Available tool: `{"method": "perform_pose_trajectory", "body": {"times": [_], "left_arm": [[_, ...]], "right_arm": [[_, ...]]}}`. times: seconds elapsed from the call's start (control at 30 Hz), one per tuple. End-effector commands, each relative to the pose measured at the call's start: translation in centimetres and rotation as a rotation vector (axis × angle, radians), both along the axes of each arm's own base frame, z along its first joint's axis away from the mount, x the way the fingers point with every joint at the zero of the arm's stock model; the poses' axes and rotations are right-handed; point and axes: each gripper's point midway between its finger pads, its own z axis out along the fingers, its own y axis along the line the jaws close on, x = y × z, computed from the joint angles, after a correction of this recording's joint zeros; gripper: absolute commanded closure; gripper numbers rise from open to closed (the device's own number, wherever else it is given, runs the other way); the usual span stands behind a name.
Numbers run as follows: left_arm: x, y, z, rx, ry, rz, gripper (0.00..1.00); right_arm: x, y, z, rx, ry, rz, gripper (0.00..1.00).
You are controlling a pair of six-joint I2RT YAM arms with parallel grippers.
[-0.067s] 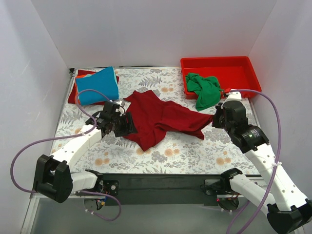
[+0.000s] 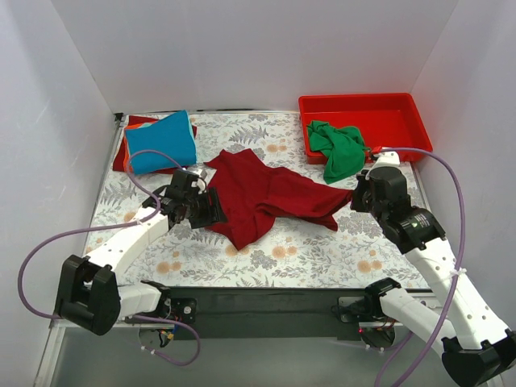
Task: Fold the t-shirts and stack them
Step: Flatten the tshirt out
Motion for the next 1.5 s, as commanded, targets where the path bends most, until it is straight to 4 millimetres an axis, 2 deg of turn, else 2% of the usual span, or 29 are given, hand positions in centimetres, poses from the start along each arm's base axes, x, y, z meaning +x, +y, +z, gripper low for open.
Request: {"method": "perform_pose_trajectory", "body": {"times": [0.0,0.07,0.17,0.33,0.6,0.93,1.13,1.27,1.47], "left_arm": [[0.1,-0.5,-1.5,-0.012,0.02,-0.04,0.5],[0.0,-0.5,-2.3,-0.003,0.037,-0.041,0.56],[0.0,0.7,-3.5,0.057,0.042,-0.01,0.57],[0.3,0.5,-4.2,0.059,0.045,-0.017,0.58],[2.0,-0.3,-5.1,0.054,0.039,-0.032,0.6],[3.2,-1.3,-4.7,0.031,0.014,-0.065,0.64],[3.9,-1.6,-3.8,0.013,-0.016,-0.07,0.64],[3.5,-1.4,-4.9,0.029,0.009,-0.075,0.65],[3.4,-1.2,-4.8,0.037,0.013,-0.065,0.81]], "right_arm": [[0.1,0.2,1.1,0.039,-0.043,-0.008,0.99],[0.1,0.2,1.2,0.048,-0.044,-0.01,0.99],[0.1,0.1,1.3,0.049,-0.048,-0.014,0.99],[0.2,0.3,1.0,0.046,-0.037,-0.008,0.99],[0.2,0.3,1.0,0.046,-0.037,-0.008,0.99],[0.1,0.3,0.9,0.047,-0.034,-0.005,0.99],[0.2,0.5,0.9,0.045,-0.03,0.003,0.99],[0.2,0.7,0.8,0.047,-0.023,0.011,0.99],[0.4,0.7,0.9,0.044,-0.023,0.011,0.99]]}}
